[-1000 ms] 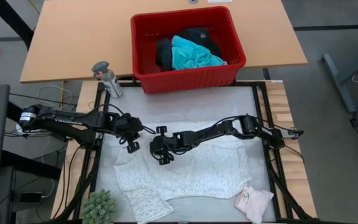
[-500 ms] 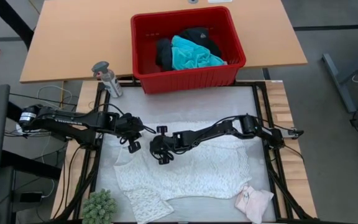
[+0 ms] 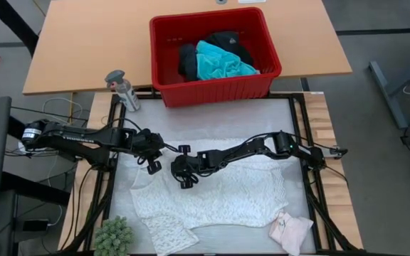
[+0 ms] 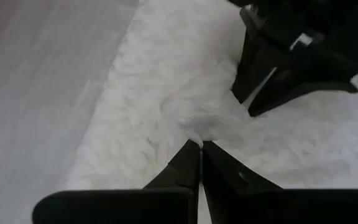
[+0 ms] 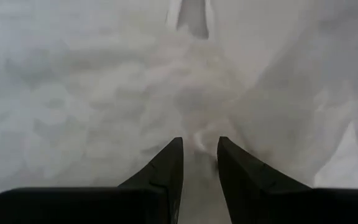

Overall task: Fold Laundry from Bin
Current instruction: Fold the white blouse

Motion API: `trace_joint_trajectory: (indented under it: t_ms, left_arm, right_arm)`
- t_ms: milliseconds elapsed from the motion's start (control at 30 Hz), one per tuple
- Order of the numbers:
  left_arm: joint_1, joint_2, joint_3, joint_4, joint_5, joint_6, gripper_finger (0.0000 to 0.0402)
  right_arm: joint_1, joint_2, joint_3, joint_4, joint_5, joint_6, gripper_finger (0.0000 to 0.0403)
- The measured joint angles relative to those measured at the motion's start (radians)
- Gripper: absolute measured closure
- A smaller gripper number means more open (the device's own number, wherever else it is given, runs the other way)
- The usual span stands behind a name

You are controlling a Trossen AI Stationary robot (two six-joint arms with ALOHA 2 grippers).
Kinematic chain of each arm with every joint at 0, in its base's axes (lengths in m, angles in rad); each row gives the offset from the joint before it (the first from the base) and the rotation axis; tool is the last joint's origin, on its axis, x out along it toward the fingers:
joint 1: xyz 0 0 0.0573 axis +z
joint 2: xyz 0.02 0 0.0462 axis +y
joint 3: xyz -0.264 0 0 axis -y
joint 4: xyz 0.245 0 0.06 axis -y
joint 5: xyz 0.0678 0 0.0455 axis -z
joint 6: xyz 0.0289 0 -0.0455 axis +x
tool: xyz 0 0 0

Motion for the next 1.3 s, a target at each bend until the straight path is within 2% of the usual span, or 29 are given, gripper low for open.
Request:
trace_joint_trajectory:
  t_ms: [200,467,633,767,933,1133,1300]
  left_arm:
    - [0.0,0.0,0.0,0.005,0.0,-0.002,0.0401]
    - [0.0,0.0,0.0,0.008,0.0,-0.001,0.0401]
    - [0.0,0.0,0.0,0.008,0.0,0.001,0.0401]
    - [0.0,0.0,0.0,0.004,-0.005,0.001,0.0401]
    - [0.0,0.0,0.0,-0.022,-0.063,0.002,0.0401]
    - [0.0,0.0,-0.047,-0.014,-0.068,-0.023,0.0401]
    - [0.0,0.0,-0.103,-0.013,-0.036,-0.096,0.0401]
  right_arm:
    - [-0.001,0.004,-0.002,-0.018,0.009,0.024,0.0294]
    - [0.0,0.004,-0.002,-0.04,0.011,0.062,0.0384]
    - [0.01,0.001,0.002,-0.048,0.048,0.062,0.0376]
    - [0.013,0.0,0.06,-0.123,0.056,0.077,0.0379]
    - [0.014,-0.002,0.097,-0.147,0.056,0.077,0.0385]
    - [0.012,-0.002,0.121,-0.214,0.038,0.114,0.0356]
    - [0.014,-0.001,0.12,-0.303,0.029,0.14,0.0377]
